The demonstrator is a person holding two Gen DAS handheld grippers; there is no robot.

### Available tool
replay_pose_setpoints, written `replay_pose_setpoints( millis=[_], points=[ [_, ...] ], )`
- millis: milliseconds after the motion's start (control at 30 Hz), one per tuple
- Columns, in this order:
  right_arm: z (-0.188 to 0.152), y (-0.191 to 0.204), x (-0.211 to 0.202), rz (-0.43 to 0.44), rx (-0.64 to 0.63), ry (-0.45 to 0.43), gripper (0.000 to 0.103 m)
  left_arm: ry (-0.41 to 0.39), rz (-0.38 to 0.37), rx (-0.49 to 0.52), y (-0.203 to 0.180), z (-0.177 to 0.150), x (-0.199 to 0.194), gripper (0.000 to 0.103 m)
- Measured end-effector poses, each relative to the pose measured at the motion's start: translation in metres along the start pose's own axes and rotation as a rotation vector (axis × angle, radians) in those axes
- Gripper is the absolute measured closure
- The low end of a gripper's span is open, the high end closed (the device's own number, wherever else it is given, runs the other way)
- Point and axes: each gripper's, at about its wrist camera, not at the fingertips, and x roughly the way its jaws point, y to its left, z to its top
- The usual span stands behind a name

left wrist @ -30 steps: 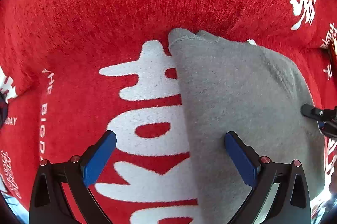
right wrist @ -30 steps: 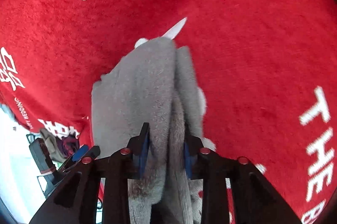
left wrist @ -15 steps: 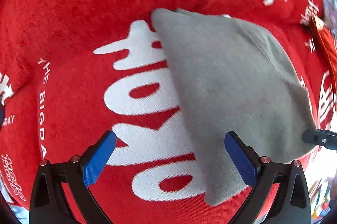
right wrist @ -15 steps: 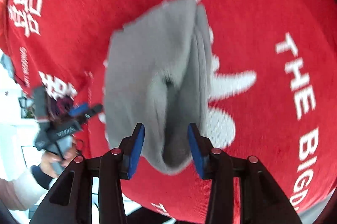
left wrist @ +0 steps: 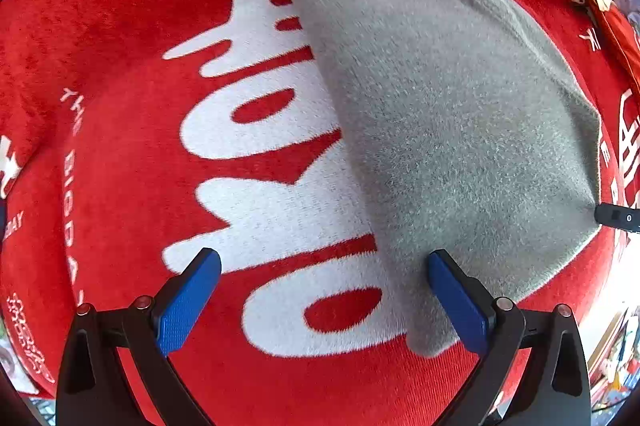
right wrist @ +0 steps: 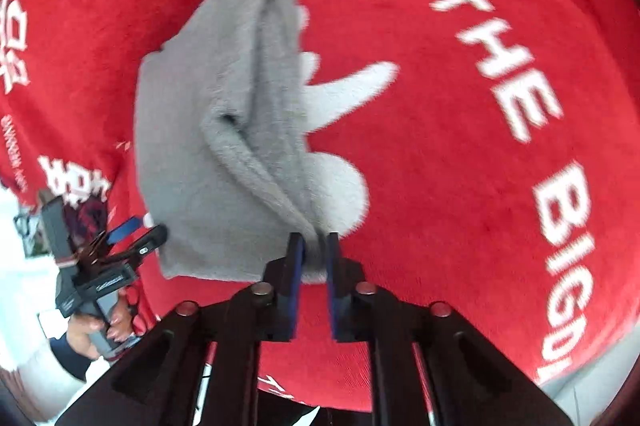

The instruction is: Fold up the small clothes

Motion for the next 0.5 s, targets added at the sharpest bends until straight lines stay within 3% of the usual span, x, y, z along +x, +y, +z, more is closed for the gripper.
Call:
replay_pose_setpoints(
  millis=[100, 233, 333, 500],
  points=[
    [0.001, 0.013, -0.019, -0.038, -0.02, -0.062, 0.085, -0.04, 0.009, -0.05, 0.008, 0.006, -0.02, 0.0],
    [0.019, 0.051, -0.042, 0.028, -0.138, -0.146, 0.085, -0.087, 0.012, -0.152, 0.019, 0.026, -0.035, 0.0],
    [0.041, 0.083, -0.032, 0.049, -0.233, -0.136, 0.085, -0.072, 0.035, -0.209, 0.017, 0.042, -0.029, 0.0],
    [0.062, 0.096, 0.005, -0.028, -0.288, -0.078, 0.085, -0.033, 0.048, -0.222, 0.008, 0.05, -0.011, 0.0]
  ],
)
